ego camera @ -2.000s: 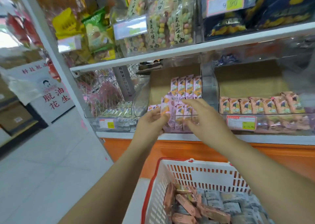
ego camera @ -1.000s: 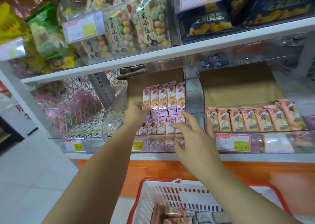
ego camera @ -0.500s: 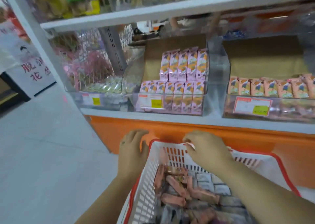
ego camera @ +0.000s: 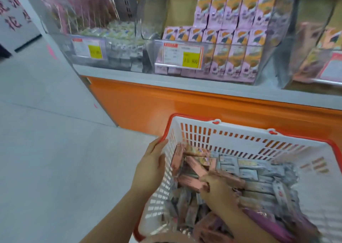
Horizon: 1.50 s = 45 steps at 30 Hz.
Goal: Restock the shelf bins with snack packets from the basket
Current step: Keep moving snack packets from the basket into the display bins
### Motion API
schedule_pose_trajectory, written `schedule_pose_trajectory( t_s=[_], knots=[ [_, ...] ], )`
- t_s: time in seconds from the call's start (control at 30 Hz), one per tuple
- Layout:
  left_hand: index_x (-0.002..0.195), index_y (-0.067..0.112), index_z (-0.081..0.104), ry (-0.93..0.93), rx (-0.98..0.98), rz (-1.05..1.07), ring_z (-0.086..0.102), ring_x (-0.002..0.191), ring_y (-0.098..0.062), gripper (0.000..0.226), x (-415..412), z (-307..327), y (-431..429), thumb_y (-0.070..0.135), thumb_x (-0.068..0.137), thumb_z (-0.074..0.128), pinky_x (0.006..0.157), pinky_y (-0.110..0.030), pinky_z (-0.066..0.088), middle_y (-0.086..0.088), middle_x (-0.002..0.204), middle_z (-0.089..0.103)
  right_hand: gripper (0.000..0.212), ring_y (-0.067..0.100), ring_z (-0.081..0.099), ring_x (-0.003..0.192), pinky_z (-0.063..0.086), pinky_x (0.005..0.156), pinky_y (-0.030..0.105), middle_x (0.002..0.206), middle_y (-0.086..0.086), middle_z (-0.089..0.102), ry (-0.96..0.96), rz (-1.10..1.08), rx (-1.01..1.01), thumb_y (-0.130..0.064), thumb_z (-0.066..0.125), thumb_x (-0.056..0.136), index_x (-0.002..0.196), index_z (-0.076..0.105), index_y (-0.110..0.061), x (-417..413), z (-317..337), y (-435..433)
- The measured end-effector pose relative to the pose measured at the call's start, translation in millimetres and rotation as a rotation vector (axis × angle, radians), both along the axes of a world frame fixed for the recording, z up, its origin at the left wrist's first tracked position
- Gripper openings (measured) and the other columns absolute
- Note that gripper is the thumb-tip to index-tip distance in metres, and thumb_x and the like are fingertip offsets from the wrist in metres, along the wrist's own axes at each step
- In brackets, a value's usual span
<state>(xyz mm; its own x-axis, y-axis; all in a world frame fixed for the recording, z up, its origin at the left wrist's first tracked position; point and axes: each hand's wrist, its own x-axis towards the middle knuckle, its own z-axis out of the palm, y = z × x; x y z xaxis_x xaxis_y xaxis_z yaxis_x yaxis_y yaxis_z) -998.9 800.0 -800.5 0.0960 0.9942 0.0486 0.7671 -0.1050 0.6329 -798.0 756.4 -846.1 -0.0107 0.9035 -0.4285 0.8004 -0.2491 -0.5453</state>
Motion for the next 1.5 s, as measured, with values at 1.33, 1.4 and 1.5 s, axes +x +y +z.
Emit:
schedule_pose_trajectory(
  t_s=[1.33, 1.4, 1.5],
  knots=[
    [0.098, 0.009, 0.061, -0.854, -0.282, -0.209, 0.069, 0.083, -0.016, 0.010, 133, 251, -32, 0.014, 0.090, 0.060, 0.078, -0.029, 0.056, -0.007, 0.095, 0.068, 0.050, 0.000, 0.048, 0.101, 0.032, 0.080, -0.001, 0.111, -0.015, 0.051, 0.188, 0.166, 0.725, -0.010, 0.071, 0.082, 0.100, 0.049, -0.051, 130, 325, -15],
    [0.098, 0.011, 0.061, -0.826, -0.230, -0.209, 0.069, 0.086, -0.016, 0.011, 145, 254, -31, 0.016, 0.088, 0.063, 0.079, -0.029, 0.056, -0.006, 0.103, 0.065, 0.044, 0.001, 0.055, 0.092, 0.039, 0.071, 0.004, 0.104, -0.016, 0.059, 0.235, 0.094, 0.707, -0.013, 0.072, 0.081, 0.095, 0.051, -0.049, 142, 325, -15],
    [0.108, 0.019, 0.059, -0.783, -0.138, -0.164, 0.070, 0.092, -0.016, 0.028, 167, 256, -28, 0.024, 0.083, 0.067, 0.083, -0.033, 0.056, -0.003, 0.116, 0.060, 0.036, -0.004, 0.056, 0.083, 0.040, 0.062, 0.011, 0.091, -0.020, 0.059, 0.283, 0.002, 0.717, -0.014, 0.072, 0.080, 0.087, 0.052, -0.042, 154, 322, -16]
  ],
)
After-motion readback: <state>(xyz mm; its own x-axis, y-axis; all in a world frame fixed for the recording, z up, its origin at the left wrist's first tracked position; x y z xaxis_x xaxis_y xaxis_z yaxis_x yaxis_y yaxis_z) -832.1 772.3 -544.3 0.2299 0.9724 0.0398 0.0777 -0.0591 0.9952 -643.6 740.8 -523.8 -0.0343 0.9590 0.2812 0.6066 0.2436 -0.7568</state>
